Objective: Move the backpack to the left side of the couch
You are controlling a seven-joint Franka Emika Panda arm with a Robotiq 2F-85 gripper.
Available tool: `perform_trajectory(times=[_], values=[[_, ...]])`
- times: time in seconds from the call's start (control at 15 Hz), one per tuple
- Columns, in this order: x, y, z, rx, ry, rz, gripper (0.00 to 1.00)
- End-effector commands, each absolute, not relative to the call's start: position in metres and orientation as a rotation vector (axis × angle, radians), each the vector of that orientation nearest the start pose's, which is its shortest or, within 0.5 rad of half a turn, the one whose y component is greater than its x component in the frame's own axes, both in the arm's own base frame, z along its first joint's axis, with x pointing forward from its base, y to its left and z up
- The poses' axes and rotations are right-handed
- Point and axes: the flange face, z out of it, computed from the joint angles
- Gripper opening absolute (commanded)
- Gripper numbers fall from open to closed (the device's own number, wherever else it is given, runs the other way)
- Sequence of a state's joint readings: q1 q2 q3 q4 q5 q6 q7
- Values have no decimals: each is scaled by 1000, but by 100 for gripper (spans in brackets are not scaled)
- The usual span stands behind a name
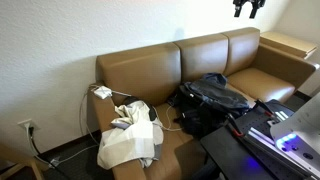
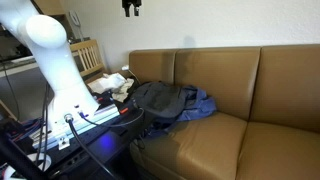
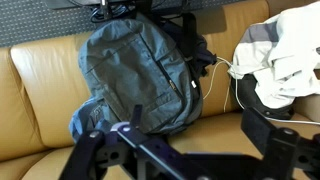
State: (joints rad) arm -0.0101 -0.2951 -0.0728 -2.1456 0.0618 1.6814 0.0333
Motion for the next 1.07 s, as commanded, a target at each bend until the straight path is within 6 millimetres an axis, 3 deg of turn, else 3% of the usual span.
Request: perform_trajectory(times=[0.0, 0.13, 0.33, 0.47, 0.8, 0.93, 1.0], values=[[447, -34, 513, -3039, 187, 258, 100], [447, -34, 513, -3039, 188, 258, 100], [462, -12, 464, -3076, 106, 477, 100], [468, -9, 455, -3099, 146, 469, 100], [467, 1, 482, -3280, 195, 314, 100], [465, -3, 493, -3249, 234, 251, 100], [468, 1, 482, -3253, 203, 319, 100]])
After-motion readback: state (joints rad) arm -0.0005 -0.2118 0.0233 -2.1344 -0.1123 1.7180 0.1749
